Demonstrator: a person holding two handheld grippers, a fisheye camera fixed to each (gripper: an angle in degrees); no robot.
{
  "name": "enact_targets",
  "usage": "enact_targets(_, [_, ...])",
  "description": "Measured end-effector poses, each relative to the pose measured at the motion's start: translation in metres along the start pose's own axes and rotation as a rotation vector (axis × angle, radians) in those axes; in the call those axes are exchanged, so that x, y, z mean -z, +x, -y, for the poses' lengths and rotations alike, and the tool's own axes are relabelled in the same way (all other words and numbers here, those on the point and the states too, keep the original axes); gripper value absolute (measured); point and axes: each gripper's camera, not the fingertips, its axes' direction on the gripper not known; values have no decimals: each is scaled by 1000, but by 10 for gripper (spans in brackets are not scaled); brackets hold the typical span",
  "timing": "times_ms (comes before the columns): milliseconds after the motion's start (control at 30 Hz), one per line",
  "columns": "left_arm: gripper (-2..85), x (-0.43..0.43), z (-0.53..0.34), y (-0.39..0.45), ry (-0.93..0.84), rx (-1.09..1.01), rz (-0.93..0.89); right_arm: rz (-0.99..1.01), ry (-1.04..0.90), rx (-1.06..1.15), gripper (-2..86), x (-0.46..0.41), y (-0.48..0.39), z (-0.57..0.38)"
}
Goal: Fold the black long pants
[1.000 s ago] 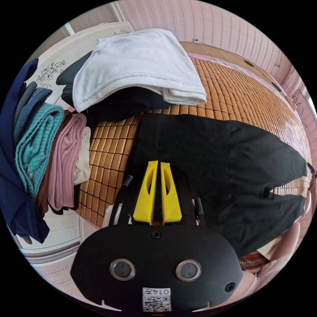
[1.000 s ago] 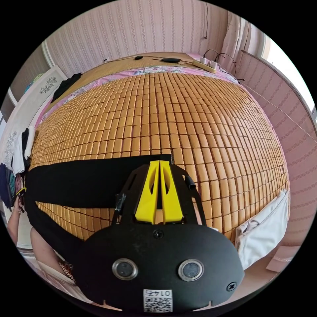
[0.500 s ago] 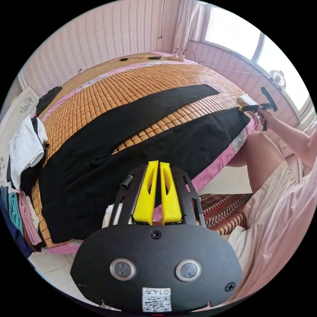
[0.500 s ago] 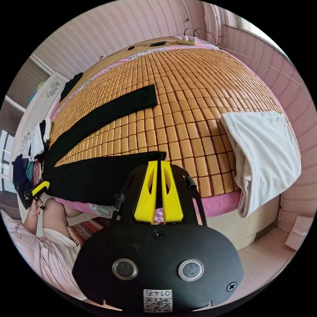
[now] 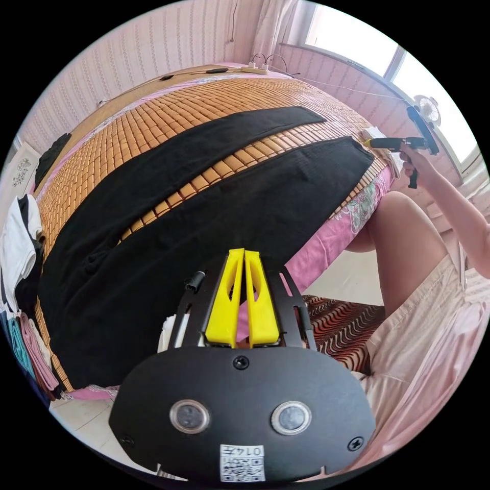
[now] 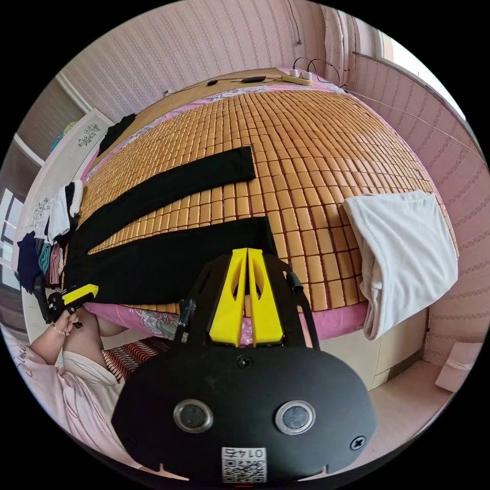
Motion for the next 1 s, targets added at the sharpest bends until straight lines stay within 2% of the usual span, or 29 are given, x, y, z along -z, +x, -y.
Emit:
enact_targets(67, [-9, 1, -3, -2, 12, 4, -12, -39, -83, 11, -2, -17, 2, -8])
enact_targets(100, [-9, 2, -5, -3, 18, 6, -22, -26, -30, 1, -2, -12, 5, -11])
enact_targets(167, [-7, 6, -5, -6, 15, 19, -43, -8, -74, -21, -2, -10, 12, -6])
enact_targets(400, [-3, 55, 21, -53, 170, 91, 53, -57, 56, 131, -1, 4, -20, 72])
enact_targets(567, [-2, 37, 52, -102, 119, 172, 131, -67, 14, 120, -2, -32, -34, 134])
enact_targets(633, [-1, 21, 57, -118, 72, 205, 145, -92, -66, 100, -2, -54, -29, 142])
enact_targets(800, [-3, 5, 47, -125, 19, 209, 114, -163, -68, 114, -2, -52, -17, 132])
enact_targets(1000, [-4, 13, 30, -131, 35, 194, 110, -91, 15, 84, 0, -38, 0, 112])
